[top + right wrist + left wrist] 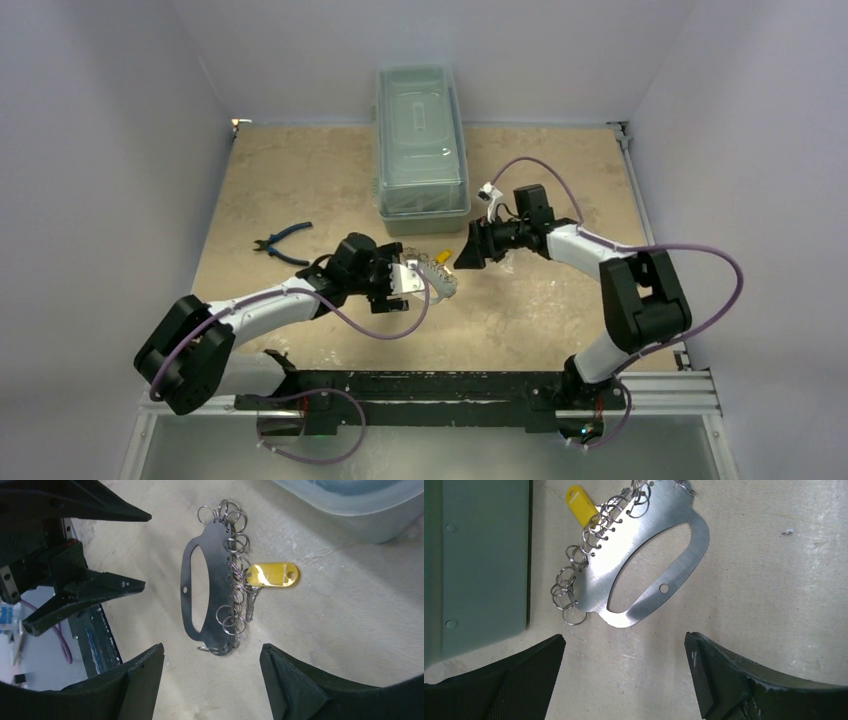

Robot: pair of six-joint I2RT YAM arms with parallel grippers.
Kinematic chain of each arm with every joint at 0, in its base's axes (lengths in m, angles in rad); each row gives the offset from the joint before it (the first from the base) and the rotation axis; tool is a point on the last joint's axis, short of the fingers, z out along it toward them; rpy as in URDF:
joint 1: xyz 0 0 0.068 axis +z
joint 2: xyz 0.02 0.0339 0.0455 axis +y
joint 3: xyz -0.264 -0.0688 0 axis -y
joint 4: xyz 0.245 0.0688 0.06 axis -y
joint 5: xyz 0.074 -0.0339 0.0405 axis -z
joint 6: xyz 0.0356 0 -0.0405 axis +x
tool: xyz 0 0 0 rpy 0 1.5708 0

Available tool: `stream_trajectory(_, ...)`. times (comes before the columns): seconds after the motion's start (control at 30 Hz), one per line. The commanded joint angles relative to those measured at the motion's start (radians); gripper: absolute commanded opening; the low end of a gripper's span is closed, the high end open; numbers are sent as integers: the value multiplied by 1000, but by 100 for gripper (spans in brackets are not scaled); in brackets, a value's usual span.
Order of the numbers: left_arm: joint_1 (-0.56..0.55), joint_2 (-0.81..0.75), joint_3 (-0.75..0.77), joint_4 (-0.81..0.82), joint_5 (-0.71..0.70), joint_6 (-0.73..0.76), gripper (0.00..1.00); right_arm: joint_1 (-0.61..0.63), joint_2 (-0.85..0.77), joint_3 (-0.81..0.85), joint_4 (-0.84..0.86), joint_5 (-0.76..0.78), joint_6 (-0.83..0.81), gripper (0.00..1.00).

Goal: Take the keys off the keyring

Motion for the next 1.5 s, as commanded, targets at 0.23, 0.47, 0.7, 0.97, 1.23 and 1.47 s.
stream_trajectory(0.23, -64, 127, -31, 223, 35, 120, 72, 88, 181, -6, 248, 15, 138, 68)
stream_trajectory(0.47, -93, 182, -23, 259, 22, 133, 61, 116, 240, -6, 239, -41, 119, 62)
stream_trajectory(0.7, -88, 134, 46, 187, 26, -10, 57, 160, 111, -142, 237, -135, 98, 54)
stream_trajectory(0.97, 124, -93, 93, -42, 85, -567, 61, 180, -8, -227, 267, -237, 61, 53)
stream_trajectory(1.23, 187, -138, 40, -21, 205, -894, 70, 149, -166, -227, 275, -54, 117, 62)
stream_trajectory(1.47, 191, -98, 5, 88, 262, -843, 71, 149, -181, -170, 309, 105, -11, 60)
